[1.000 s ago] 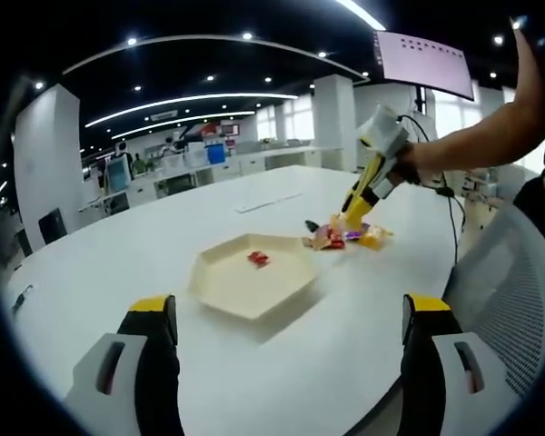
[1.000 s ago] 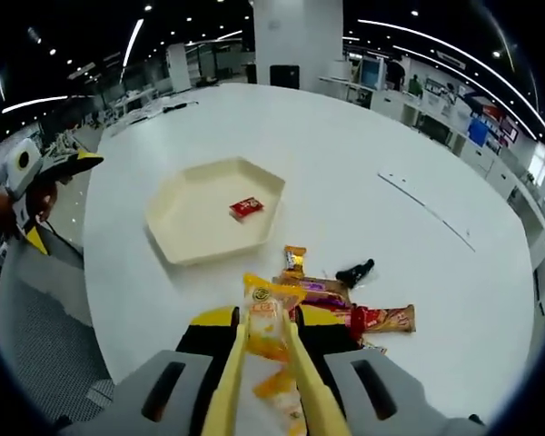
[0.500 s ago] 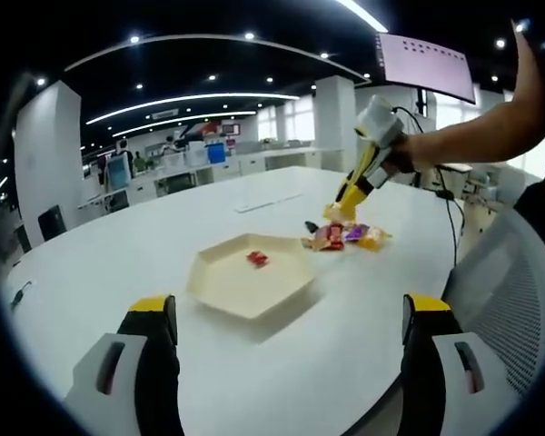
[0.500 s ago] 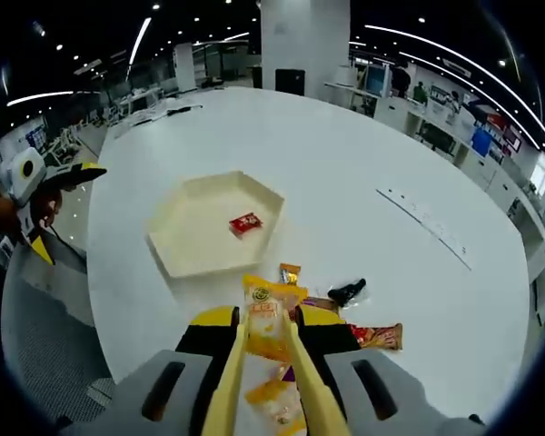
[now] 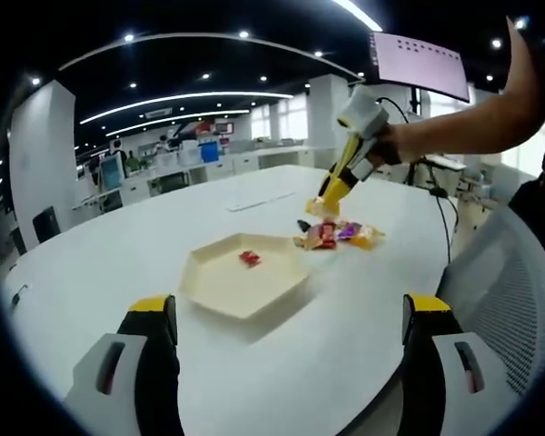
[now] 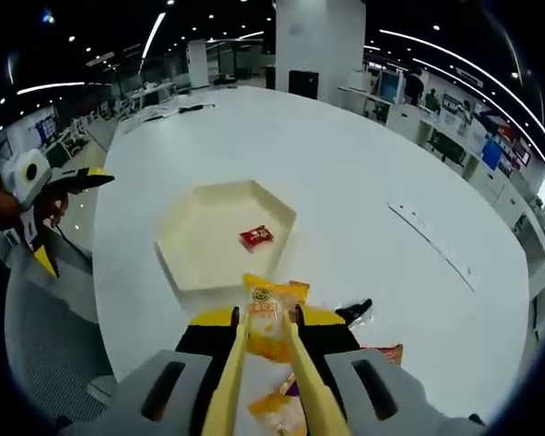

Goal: Place the target food into the container with the food tongs after gripping and lifting it, then release it inside without dropping or visibly crushing the food.

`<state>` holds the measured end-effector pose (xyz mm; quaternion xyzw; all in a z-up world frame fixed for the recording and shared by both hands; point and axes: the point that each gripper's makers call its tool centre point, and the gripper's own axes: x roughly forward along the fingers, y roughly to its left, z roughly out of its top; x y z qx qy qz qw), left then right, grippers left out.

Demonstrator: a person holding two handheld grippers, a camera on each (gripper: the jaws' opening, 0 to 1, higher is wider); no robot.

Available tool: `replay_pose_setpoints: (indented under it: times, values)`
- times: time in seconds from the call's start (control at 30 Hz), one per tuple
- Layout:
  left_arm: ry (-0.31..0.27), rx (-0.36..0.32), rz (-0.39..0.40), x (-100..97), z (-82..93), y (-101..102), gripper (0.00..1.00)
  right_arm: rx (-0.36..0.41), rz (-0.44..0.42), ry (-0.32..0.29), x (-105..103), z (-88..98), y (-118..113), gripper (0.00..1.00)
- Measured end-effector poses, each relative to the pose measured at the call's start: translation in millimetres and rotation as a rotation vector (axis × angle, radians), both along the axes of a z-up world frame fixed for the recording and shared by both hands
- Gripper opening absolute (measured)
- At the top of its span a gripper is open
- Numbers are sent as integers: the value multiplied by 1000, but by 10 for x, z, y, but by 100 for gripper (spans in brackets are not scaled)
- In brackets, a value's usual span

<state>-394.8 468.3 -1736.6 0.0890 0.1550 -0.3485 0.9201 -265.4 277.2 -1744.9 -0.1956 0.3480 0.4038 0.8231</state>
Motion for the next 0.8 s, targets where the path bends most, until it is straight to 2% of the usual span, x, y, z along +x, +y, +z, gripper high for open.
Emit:
replay_pose_setpoints:
  times: [0.8]
  values:
    - [-7, -19, 8, 10, 36, 5, 100, 15, 112, -10, 171, 215, 710, 23]
